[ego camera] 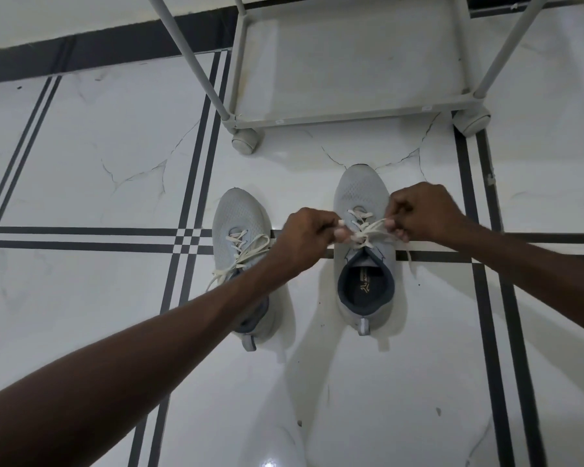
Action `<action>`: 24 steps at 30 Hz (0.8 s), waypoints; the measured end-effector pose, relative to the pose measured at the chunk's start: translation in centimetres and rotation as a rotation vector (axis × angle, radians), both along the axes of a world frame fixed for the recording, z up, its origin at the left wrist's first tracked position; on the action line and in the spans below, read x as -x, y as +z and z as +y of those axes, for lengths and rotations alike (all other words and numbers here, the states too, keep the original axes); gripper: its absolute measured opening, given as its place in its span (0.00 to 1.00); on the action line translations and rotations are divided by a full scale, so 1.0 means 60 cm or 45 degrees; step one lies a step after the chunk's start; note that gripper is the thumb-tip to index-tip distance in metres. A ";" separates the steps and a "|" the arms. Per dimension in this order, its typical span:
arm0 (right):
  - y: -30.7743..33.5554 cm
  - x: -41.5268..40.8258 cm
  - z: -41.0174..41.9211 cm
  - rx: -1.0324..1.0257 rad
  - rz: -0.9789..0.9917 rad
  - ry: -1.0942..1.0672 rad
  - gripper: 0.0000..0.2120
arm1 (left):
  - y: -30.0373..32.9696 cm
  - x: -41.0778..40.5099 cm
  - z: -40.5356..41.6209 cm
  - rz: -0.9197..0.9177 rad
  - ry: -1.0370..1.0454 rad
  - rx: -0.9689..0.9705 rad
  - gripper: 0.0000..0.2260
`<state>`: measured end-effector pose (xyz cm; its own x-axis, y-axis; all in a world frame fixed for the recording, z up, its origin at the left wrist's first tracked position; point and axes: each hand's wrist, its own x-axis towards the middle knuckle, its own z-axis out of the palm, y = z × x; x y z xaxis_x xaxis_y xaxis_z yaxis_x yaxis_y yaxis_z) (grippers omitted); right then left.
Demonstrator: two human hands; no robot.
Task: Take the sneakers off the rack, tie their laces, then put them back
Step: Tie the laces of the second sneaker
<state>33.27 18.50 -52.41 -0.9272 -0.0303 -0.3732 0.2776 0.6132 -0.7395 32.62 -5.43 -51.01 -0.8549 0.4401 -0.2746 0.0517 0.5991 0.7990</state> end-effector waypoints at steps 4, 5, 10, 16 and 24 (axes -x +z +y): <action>-0.023 -0.018 0.022 -0.327 0.144 0.122 0.10 | -0.020 -0.033 -0.064 0.031 -0.223 0.179 0.10; -0.031 -0.023 0.016 -0.395 0.180 0.164 0.10 | -0.025 -0.036 -0.066 0.032 -0.224 0.177 0.09; -0.044 -0.032 0.014 -0.505 0.229 0.181 0.06 | -0.023 -0.018 -0.068 0.050 -0.198 0.215 0.06; -0.031 -0.039 0.003 -0.644 0.270 0.448 0.04 | -0.001 -0.021 -0.058 -0.311 0.095 -0.045 0.09; -0.032 -0.030 0.012 -0.436 0.301 0.429 0.07 | -0.005 -0.034 -0.017 -0.272 0.098 0.073 0.10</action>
<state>35.07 19.24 -54.34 -0.9470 -0.2543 -0.1962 -0.1264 0.8567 -0.5001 34.65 -6.45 -51.33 -0.8053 0.3540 -0.4756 -0.1627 0.6395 0.7514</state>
